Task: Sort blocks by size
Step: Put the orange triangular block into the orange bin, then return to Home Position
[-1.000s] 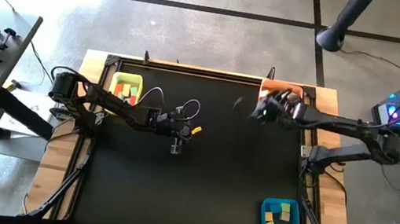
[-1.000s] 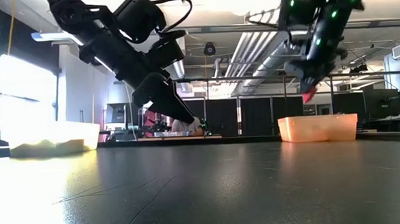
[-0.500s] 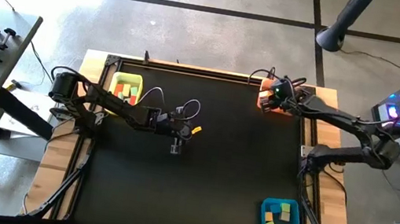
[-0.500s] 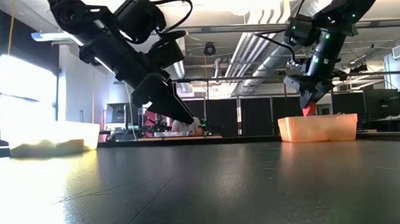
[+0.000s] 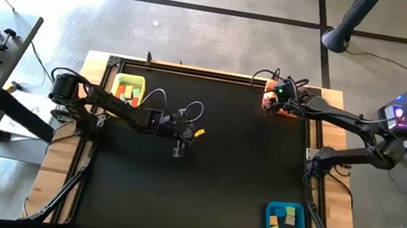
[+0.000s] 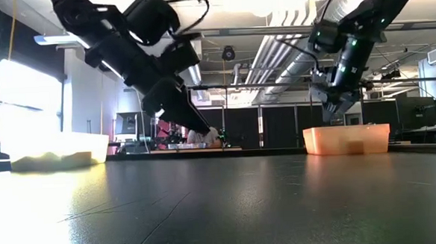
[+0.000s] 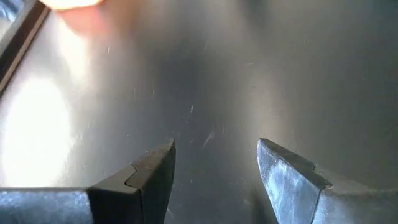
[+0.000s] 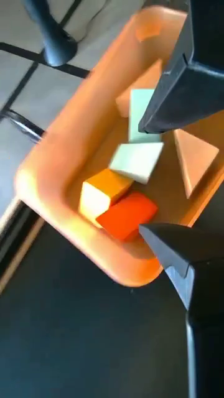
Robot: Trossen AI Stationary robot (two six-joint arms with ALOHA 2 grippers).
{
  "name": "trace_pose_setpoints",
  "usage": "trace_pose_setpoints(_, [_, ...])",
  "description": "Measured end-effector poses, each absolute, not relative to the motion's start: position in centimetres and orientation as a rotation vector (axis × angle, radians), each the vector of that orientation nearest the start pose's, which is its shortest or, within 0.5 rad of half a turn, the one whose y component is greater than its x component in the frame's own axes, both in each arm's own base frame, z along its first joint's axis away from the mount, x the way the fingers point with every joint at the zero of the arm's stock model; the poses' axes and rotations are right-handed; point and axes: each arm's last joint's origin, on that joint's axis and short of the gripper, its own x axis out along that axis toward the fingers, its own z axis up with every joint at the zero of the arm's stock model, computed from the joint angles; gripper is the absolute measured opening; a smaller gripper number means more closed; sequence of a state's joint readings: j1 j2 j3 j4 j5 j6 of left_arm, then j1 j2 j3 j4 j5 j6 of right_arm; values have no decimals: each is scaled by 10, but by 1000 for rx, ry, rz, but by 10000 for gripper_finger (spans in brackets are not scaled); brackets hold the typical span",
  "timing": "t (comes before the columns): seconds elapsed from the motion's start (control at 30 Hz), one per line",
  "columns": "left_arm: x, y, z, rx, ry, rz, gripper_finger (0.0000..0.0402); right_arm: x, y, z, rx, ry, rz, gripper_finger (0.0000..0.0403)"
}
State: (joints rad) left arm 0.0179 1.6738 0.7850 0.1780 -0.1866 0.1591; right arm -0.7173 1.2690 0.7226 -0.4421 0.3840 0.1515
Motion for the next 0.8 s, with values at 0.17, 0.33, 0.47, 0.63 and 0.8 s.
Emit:
trace_pose_setpoints(0.17, [307,-4,173,308,687,67,213,177,-135,219,273,854,-844,242])
trace_pose_setpoints(0.33, [262,-9,188,325,642,114,213,180,-83,208,180,715,-398,242])
trace_pose_setpoints(0.47, [219,-6,196,250,510,164,213,172,-48,191,234,531,-203,242])
trace_pose_setpoints(0.63, [178,0,199,98,328,217,213,158,-18,185,209,310,28,242])
trace_pose_setpoints(0.8, [154,5,198,25,223,249,213,137,-10,190,188,63,117,242])
